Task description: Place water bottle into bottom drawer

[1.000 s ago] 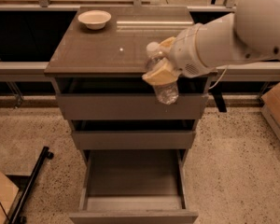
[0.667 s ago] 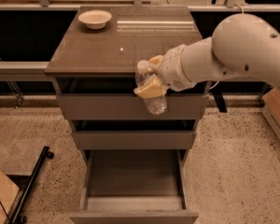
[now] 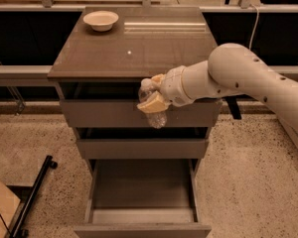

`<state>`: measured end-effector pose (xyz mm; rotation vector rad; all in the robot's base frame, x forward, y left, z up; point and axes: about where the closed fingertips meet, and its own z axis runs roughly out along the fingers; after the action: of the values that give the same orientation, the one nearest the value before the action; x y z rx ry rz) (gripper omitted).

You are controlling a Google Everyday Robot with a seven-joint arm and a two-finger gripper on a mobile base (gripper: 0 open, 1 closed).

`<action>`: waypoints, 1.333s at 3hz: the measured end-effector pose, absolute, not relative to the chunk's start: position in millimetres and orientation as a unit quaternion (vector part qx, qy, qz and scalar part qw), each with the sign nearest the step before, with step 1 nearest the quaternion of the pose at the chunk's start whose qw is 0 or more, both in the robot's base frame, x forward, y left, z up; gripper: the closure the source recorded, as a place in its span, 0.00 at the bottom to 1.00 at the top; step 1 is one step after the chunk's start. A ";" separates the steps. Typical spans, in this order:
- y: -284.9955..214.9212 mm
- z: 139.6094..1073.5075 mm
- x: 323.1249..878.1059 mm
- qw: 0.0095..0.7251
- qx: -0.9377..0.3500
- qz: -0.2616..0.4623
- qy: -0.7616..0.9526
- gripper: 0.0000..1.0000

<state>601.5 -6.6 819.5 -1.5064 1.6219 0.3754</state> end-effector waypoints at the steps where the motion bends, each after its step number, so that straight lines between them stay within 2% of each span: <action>1: -0.7 801.9 595.2 0.432 -0.595 0.156 0.660 1.00; 4: 8.0 654.3 572.8 0.490 -0.501 0.233 0.674 1.00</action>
Offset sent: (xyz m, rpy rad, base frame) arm -0.0222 0.0194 -0.1245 0.1447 0.0693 -0.0740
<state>572.8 8.0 654.3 -1.2160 1.6375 0.5649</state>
